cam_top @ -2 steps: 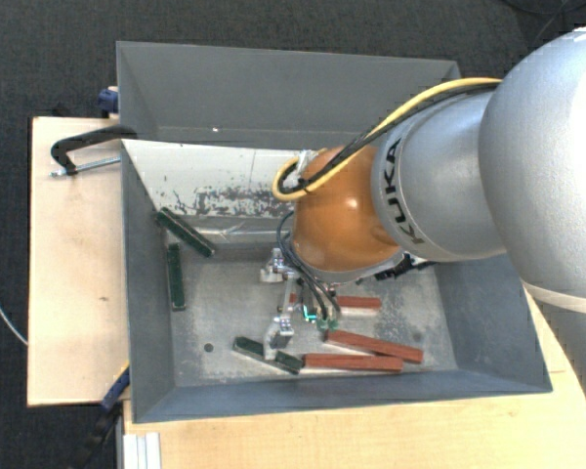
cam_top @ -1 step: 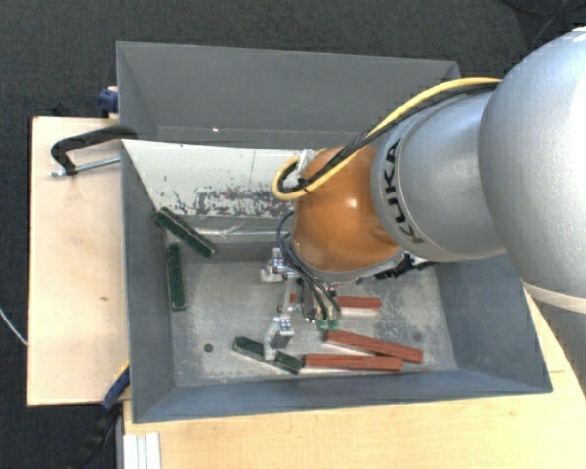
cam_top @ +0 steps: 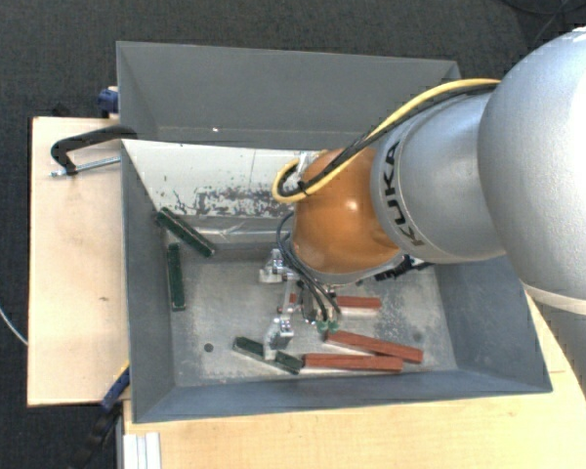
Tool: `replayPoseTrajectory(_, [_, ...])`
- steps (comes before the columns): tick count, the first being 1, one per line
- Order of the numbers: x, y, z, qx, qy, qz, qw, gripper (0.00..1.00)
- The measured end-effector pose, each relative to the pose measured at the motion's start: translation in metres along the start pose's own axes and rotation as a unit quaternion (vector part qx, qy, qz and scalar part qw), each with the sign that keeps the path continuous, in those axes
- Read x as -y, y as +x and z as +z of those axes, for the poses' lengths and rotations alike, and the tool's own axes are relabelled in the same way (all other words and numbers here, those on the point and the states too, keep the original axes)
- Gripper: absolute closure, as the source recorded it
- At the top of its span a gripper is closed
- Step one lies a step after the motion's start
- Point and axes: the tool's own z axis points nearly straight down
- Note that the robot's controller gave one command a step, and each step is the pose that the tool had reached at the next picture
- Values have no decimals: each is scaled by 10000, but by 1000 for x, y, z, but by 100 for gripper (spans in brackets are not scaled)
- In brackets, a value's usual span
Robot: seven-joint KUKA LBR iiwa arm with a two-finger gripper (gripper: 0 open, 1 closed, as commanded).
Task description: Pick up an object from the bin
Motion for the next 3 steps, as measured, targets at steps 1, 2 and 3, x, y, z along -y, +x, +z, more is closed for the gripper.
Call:
replayPoseTrajectory(1, [-22,24,6,-64,27,18,10000,100])
replayPoseTrajectory(2, [-22,24,6,-64,26,19,10000,100])
replayPoseTrajectory(3, [-26,21,-166,-22,26,-73,10000,100])
